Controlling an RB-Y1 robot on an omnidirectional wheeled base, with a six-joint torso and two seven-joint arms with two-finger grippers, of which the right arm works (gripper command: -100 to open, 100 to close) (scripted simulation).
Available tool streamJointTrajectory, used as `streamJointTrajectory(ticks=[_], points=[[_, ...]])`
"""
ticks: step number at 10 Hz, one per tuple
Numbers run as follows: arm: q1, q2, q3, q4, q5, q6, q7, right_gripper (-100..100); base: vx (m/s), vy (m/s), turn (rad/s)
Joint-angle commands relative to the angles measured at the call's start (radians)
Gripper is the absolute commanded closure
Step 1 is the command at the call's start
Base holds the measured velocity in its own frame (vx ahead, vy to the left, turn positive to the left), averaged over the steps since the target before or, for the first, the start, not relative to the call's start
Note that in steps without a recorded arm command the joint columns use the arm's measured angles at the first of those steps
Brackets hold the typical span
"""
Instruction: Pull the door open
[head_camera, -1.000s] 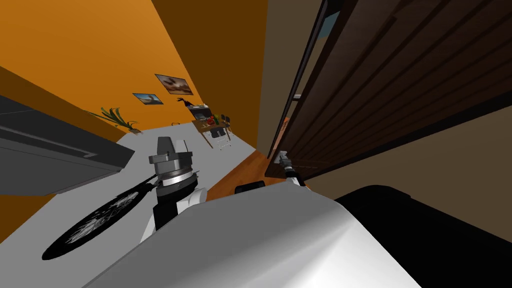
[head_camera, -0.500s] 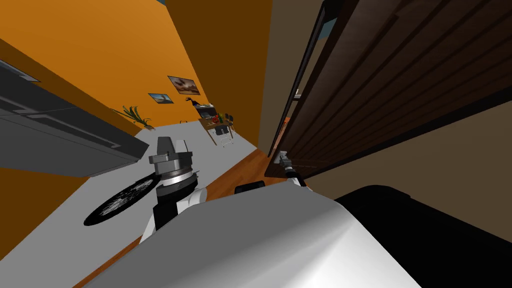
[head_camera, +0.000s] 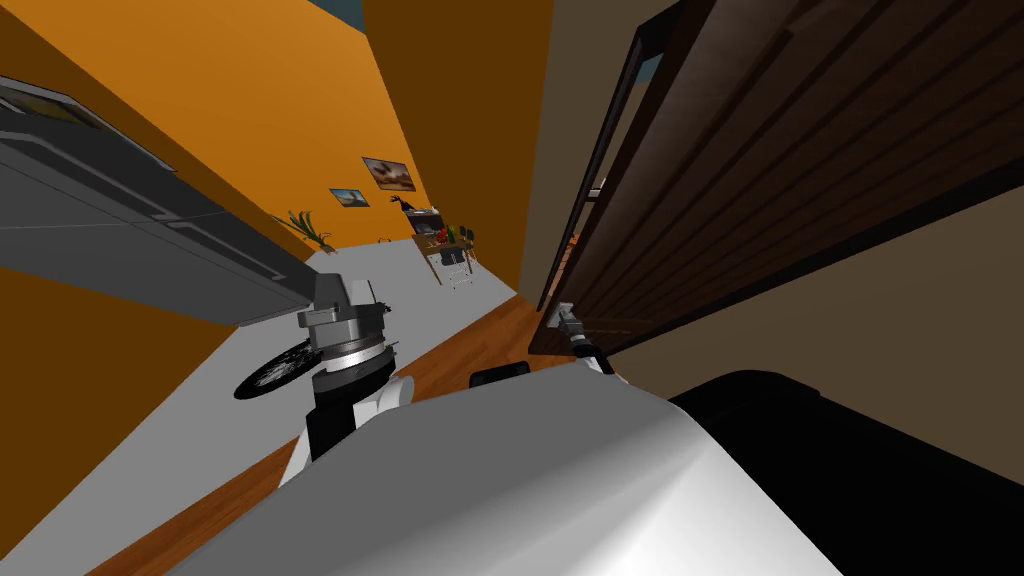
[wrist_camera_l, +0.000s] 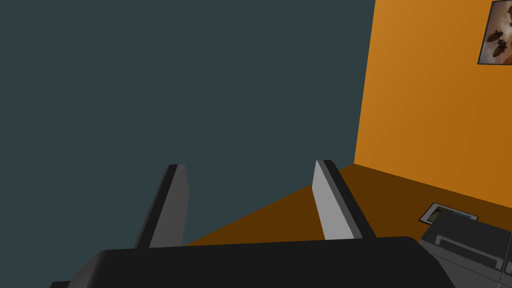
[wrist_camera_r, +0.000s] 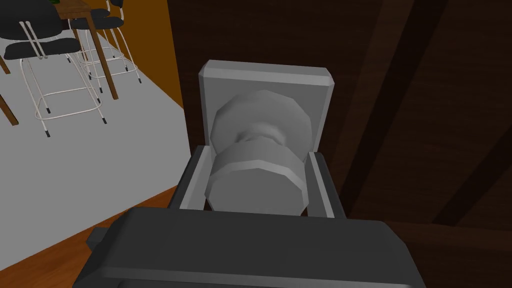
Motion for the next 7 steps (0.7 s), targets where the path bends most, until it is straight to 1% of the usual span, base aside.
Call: streamJointTrajectory(ticks=[1, 2, 3, 4, 7], points=[[0.001, -0.015, 0.011, -0.001, 0.006, -0.012, -0.016, 100, -0.227, -0.041, 0.118], [0.002, -0.021, 0.015, -0.001, 0.008, -0.016, -0.022, 100, -0.206, -0.022, 0.107], [0.000, -0.017, 0.012, 0.001, 0.006, -0.011, -0.017, 100, -0.084, -0.006, 0.029], [0.021, -0.052, 0.044, 0.001, 0.028, -0.048, -0.053, 100, -0.076, 0.004, 0.009], [0.050, -0.104, 0.085, -0.002, 0.060, -0.105, -0.104, 100, -0.094, -0.005, -0.002]])
